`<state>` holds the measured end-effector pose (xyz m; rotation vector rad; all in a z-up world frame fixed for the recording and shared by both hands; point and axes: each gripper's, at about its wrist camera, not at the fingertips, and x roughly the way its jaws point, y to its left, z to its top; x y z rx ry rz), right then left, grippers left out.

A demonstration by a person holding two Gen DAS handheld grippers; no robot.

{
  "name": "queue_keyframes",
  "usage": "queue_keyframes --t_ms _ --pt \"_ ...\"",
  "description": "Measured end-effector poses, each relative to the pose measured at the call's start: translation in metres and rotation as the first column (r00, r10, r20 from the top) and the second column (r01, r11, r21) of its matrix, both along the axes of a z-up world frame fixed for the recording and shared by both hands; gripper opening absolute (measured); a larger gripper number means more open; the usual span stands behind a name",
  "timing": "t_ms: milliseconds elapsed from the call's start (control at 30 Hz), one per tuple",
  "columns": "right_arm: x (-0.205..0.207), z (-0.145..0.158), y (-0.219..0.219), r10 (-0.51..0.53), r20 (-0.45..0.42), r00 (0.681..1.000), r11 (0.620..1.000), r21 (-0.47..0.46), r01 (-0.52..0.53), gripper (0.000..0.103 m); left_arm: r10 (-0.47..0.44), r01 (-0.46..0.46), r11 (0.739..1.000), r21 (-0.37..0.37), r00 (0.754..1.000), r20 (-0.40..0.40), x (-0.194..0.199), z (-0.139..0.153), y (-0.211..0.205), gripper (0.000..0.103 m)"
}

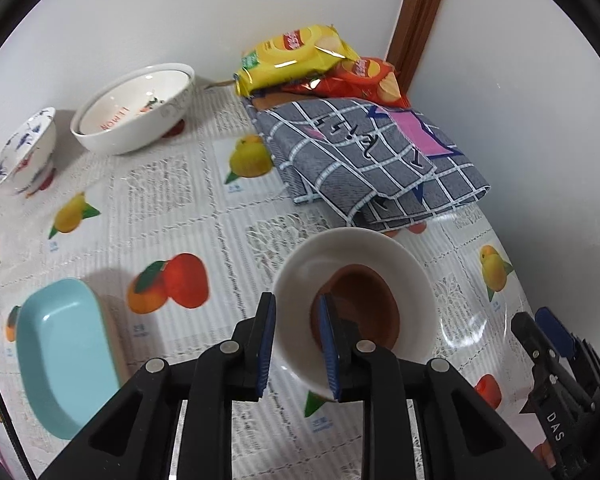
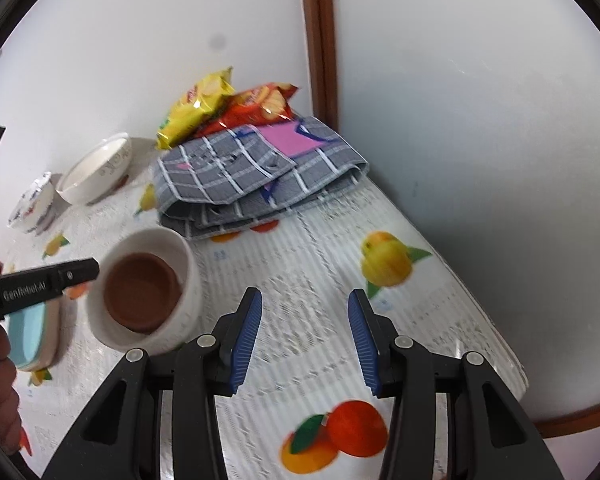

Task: Organize plates and bowls
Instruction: 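Open the left gripper to release the brown bowl into the white bowl, then move both grippers to the rim of the large white bowl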

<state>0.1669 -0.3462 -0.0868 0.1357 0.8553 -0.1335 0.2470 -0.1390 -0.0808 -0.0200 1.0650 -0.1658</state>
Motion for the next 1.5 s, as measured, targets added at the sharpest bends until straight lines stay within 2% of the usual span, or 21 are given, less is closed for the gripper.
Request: queue_keyframes --t_ms 267,833,1133,1367,1500 --pt "-0.006 0.013 0.024 0.037 0.02 0.999 0.999 -0.031 -0.037 0.046 0.019 -0.019 1.0 0.014 1.0 0.012 -0.019 0.008 0.017 0.022" --pt "-0.053 0.036 0.049 0.05 0.057 0.997 0.998 -0.027 -0.049 0.048 0.043 -0.043 0.999 -0.021 0.998 0.037 -0.06 0.025 0.044 0.022" --pt "-0.054 0.04 0.054 0.043 0.073 0.996 0.999 -0.034 -0.041 0.051 0.041 -0.04 0.999 -0.029 0.999 0.034 -0.06 0.027 0.048 0.022" --pt "-0.042 0.037 0.046 0.021 0.082 0.996 1.0 0.011 -0.022 0.052 0.033 -0.033 0.999 -0.014 0.999 0.016 -0.045 0.017 0.043 0.022" --pt "-0.024 0.027 0.039 0.017 0.051 0.999 0.999 0.046 -0.019 0.052 0.027 -0.027 0.999 -0.018 1.0 -0.002 -0.033 0.008 0.042 0.022"
